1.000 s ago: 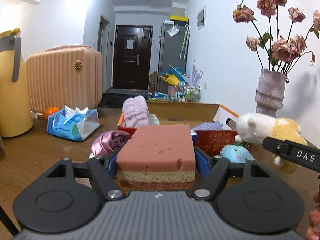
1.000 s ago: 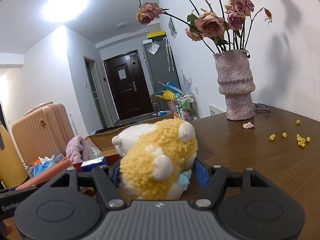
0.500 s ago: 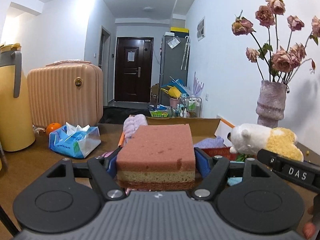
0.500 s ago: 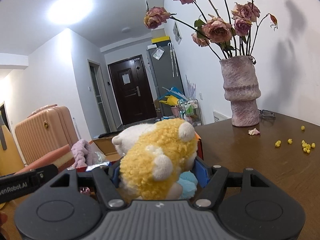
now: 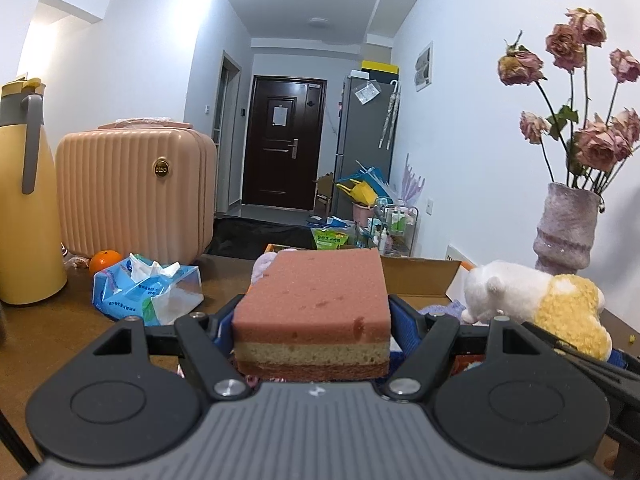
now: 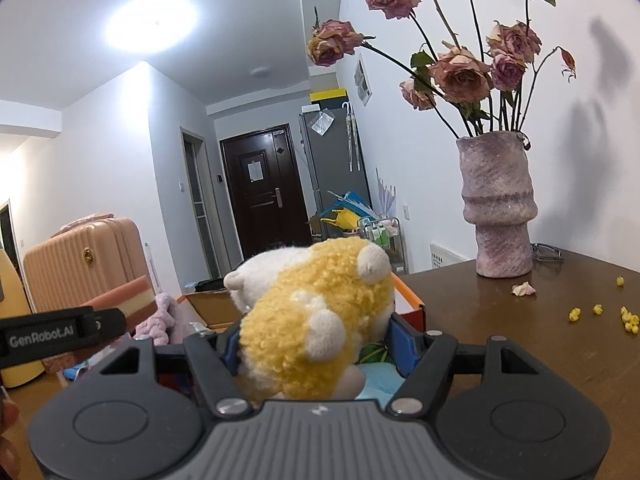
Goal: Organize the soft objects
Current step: 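Carry the sponge in the left tool and plush in the right tool over the cardboard box, then open the left tool to drop the sponge while the right tool lowers and releases the plush, then move both tools back toward the remaining items on the table, then grasp the blue printed carton with the right tool and lift it, then reach the left tool to the white round puff and close on it while the right tool holds the carton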
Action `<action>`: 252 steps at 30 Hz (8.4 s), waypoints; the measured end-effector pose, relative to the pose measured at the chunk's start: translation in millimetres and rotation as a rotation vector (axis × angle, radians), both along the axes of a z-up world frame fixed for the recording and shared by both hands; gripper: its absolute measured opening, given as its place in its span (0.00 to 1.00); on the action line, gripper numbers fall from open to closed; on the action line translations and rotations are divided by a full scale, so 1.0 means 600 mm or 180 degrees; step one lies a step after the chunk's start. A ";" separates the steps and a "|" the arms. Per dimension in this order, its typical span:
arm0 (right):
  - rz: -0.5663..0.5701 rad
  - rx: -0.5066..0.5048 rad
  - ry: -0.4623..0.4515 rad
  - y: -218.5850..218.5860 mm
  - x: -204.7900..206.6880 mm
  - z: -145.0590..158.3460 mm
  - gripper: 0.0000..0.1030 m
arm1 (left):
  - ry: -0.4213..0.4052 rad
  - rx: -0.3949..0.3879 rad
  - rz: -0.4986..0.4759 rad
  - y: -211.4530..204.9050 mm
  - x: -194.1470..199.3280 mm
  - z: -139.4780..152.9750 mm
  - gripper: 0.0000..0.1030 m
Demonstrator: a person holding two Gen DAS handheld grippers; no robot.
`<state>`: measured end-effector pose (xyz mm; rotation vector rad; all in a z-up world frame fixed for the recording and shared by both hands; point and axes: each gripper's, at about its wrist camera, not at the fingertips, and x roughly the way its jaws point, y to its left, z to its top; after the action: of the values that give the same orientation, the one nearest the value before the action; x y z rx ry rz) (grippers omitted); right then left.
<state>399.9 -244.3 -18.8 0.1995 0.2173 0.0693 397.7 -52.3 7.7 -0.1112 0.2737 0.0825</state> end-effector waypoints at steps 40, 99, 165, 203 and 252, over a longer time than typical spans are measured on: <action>-0.0119 0.0083 -0.0013 0.027 0.153 0.000 0.67 | -0.0103 0.0001 0.0045 -0.001 0.146 0.003 0.73; -0.0102 0.0121 0.0476 0.022 0.285 -0.026 0.79 | -0.0110 0.0186 -0.0005 0.001 0.250 -0.021 1.00; -0.0151 -0.0287 0.0182 0.036 0.013 -0.015 1.00 | -0.0116 0.0109 0.0354 0.098 -0.029 -0.012 1.00; 0.0179 -0.0734 0.0693 0.192 0.081 -0.046 0.97 | 0.0304 0.0057 0.0294 0.226 -0.048 -0.036 1.00; 0.0134 -0.0658 0.0463 0.125 0.035 -0.033 0.48 | 0.0555 0.0013 0.0297 0.264 -0.033 -0.050 1.00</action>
<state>420.8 -169.5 -38.8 -0.0061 0.3717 0.0739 378.1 106.3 -22.1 -0.1128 0.4423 0.1860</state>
